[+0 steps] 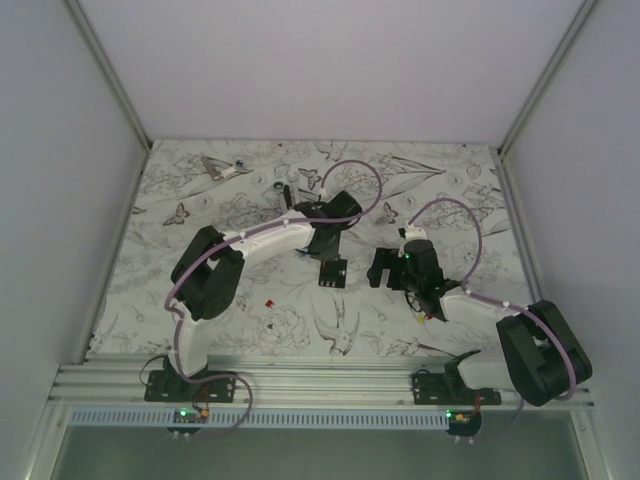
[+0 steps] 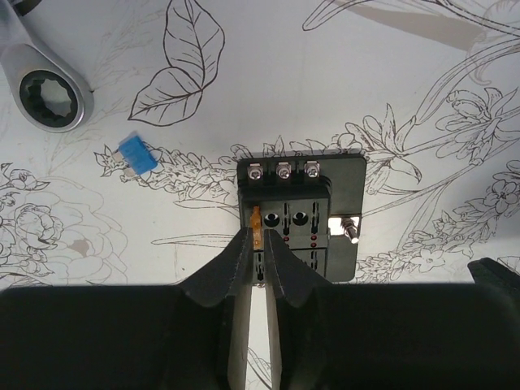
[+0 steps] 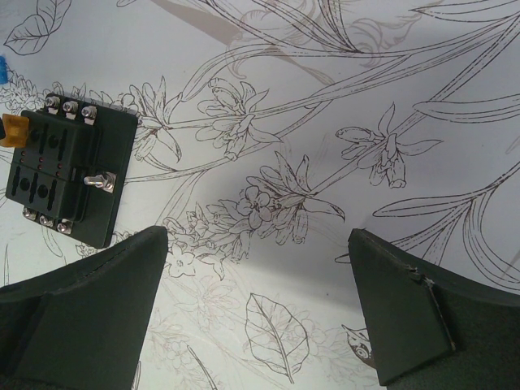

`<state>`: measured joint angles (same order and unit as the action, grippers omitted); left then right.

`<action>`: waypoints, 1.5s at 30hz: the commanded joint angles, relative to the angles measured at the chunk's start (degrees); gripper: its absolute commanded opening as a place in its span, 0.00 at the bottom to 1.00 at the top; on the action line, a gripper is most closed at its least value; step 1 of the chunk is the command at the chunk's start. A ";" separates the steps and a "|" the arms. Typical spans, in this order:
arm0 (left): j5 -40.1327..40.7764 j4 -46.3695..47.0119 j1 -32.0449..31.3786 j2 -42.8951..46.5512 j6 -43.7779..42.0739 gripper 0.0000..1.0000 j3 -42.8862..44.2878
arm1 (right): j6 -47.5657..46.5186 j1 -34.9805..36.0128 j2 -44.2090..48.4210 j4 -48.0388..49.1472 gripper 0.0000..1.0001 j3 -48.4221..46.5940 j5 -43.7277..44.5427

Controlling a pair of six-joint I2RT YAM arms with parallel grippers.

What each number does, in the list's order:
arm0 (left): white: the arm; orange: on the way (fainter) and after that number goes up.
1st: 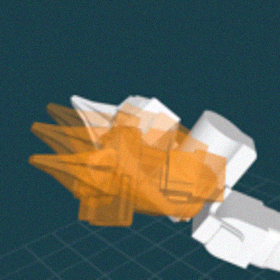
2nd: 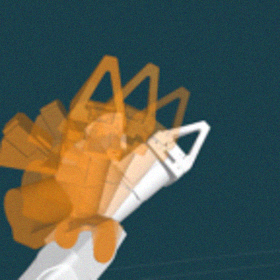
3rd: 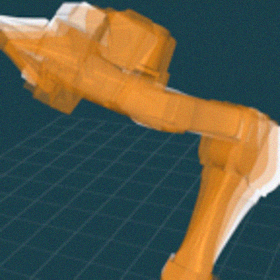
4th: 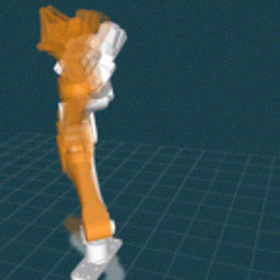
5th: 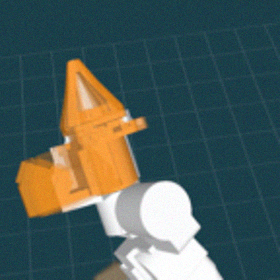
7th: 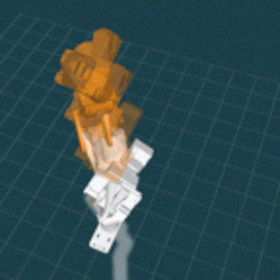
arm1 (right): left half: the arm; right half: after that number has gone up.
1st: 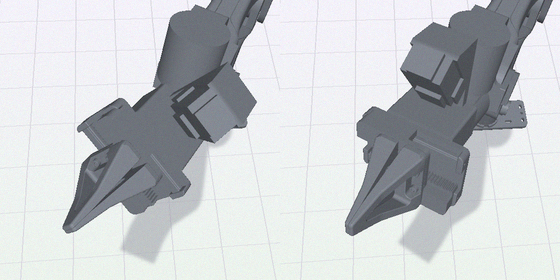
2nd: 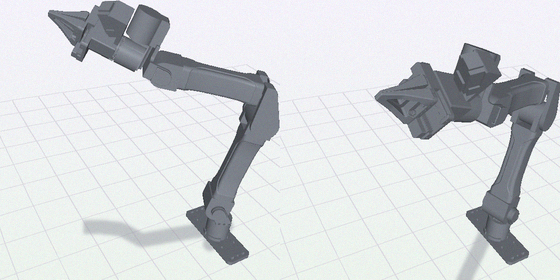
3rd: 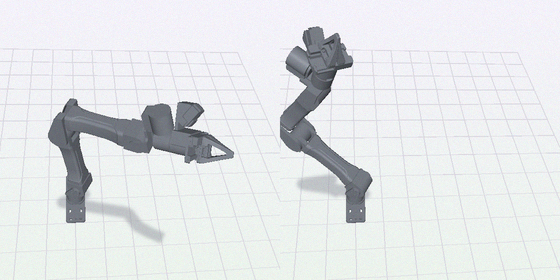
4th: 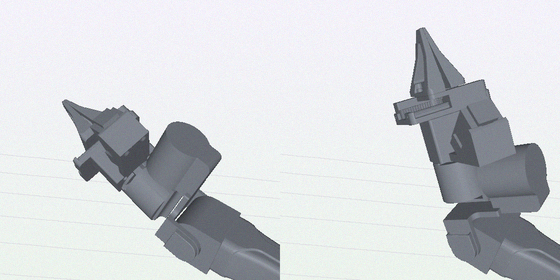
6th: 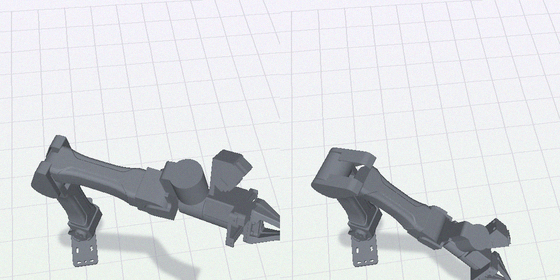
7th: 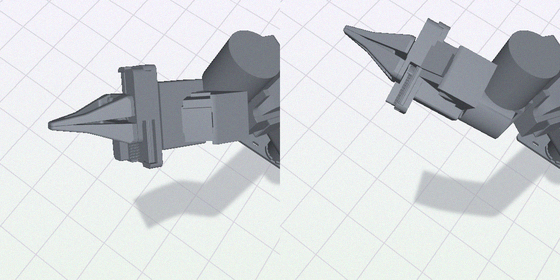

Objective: Snap on the fuse box
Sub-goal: Install the fuse at the fuse box base.

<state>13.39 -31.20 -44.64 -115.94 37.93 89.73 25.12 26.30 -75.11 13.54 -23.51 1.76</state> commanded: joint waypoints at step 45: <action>-3.18 -4.71 0.02 -7.05 1.27 0.00 1.54 | 0.72 -0.46 -0.53 1.83 1.00 -1.06 -0.58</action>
<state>12.25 -32.18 -44.18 -118.72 38.98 91.18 25.15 26.30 -75.11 13.56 -23.51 1.67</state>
